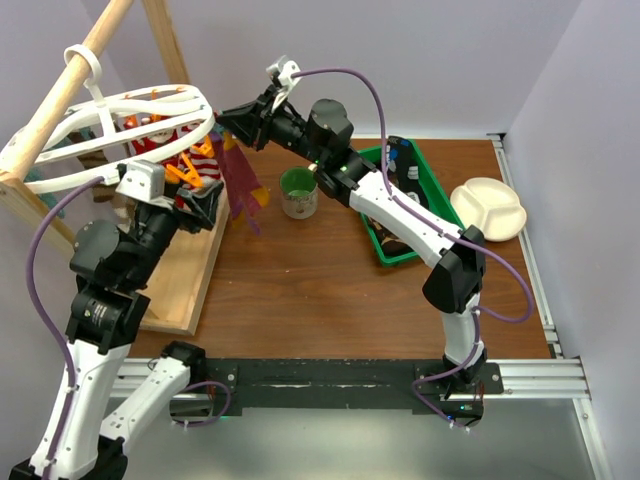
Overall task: Remove the socks clipped to the hanger
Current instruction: Adjust the hanger on the clothesline.
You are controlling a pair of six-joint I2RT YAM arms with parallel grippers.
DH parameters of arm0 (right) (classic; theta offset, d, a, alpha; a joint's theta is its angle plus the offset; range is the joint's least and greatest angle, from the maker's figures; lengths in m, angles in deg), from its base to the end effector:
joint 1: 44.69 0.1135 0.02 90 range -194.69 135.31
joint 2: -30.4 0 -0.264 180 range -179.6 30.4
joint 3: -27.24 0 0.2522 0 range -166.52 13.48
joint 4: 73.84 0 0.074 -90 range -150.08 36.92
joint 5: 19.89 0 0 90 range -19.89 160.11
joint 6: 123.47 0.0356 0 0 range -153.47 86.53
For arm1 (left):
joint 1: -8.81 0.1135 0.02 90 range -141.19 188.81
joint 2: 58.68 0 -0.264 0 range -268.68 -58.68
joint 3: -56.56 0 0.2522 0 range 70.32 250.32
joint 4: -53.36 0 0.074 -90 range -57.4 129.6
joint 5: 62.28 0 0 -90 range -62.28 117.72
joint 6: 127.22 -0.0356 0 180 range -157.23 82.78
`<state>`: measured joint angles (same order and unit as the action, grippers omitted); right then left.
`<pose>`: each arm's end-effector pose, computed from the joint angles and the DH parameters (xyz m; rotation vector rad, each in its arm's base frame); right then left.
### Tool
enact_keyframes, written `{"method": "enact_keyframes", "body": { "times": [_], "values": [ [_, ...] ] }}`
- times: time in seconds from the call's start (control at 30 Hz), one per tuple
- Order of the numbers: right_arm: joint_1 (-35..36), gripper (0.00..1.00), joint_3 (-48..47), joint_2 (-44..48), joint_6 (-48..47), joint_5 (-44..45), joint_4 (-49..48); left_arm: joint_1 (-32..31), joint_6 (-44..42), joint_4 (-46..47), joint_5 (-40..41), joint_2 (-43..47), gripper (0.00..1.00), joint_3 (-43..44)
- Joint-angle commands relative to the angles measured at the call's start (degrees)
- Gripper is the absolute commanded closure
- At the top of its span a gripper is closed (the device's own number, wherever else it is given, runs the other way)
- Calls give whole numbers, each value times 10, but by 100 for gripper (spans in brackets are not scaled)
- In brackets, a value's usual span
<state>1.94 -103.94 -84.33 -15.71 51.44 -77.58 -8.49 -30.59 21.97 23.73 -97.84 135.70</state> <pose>0.3168 0.3520 0.4619 -0.6160 1.1738 1.1648 0.1108 -0.0371 0.4586 0.1908 1.4201 -0.3938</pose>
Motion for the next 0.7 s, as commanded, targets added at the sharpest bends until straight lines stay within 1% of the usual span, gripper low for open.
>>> {"method": "enact_keyframes", "body": {
  "times": [0.0,0.2,0.3,0.4,0.5,0.57,0.67],
  "values": [
    [15,93,-37,35,-10,-26,-8,2,23,6,-4,19,30,-37],
    [19,93,-38,45,-21,-24,18,2,48,52,-3,58,29,-129],
    [21,93,-38,53,-26,-23,33,2,72,91,0,69,29,-179],
    [24,93,-39,61,-30,-22,50,2,98,147,6,80,28,-233],
    [25,93,-47,64,-23,-33,66,2,128,249,22,85,27,-289],
    [26,93,-51,63,-14,-50,70,4,141,260,29,75,27,-298],
    [26,93,-53,63,2,-86,66,4,158,308,38,61,26,-315]
  ]
}}
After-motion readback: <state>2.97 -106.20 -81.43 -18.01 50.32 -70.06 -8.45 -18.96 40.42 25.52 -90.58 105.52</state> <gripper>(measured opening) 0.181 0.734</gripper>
